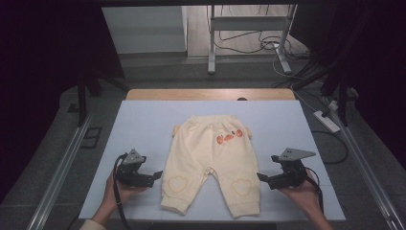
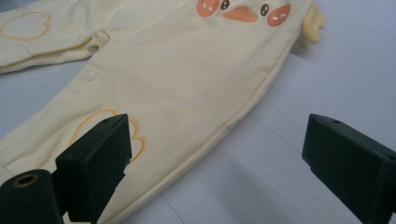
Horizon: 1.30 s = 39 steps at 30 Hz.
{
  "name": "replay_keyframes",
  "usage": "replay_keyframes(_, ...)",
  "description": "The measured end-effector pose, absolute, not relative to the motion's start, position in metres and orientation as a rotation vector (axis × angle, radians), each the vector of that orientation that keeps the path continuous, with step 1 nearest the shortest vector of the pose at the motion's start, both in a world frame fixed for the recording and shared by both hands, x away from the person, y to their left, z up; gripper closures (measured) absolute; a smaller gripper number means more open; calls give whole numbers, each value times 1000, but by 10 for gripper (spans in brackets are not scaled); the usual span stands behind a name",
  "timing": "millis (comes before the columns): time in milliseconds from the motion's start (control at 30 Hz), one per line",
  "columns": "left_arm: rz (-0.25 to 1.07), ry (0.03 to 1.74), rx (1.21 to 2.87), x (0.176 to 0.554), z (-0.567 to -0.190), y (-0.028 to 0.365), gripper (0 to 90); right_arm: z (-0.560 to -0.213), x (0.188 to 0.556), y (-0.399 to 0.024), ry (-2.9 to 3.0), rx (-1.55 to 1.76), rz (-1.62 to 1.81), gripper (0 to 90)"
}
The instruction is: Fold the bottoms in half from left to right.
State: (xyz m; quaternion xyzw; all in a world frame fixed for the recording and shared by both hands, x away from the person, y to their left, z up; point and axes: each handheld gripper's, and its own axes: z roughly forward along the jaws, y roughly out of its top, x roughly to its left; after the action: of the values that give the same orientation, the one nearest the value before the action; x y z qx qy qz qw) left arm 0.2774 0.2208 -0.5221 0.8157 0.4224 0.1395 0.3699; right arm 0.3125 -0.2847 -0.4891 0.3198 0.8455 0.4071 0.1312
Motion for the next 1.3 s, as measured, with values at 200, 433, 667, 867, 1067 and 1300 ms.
replay_keyframes(200, 356, 1079, 2097, 279, -522, 219, 104, -489, 312, -283, 2459, 922, 1188, 86)
replay_keyframes(433, 358, 1083, 2090, 279, -521, 220, 104, -486, 310, -272, 2472, 889, 1211, 88)
replay_keyframes(667, 361, 1085, 2089, 279, -521, 220, 106, -485, 311, -257, 2498, 856, 1216, 89)
replay_keyframes(867, 357, 1090, 2088, 280, -522, 220, 107, -484, 312, -245, 2515, 823, 1229, 89)
replay_keyframes(1067, 357, 1089, 2087, 280, -522, 219, 108, -483, 312, -234, 2531, 799, 1236, 89)
replay_keyframes(1300, 358, 1089, 2086, 280, -521, 219, 108, -484, 313, -216, 2558, 763, 1238, 89)
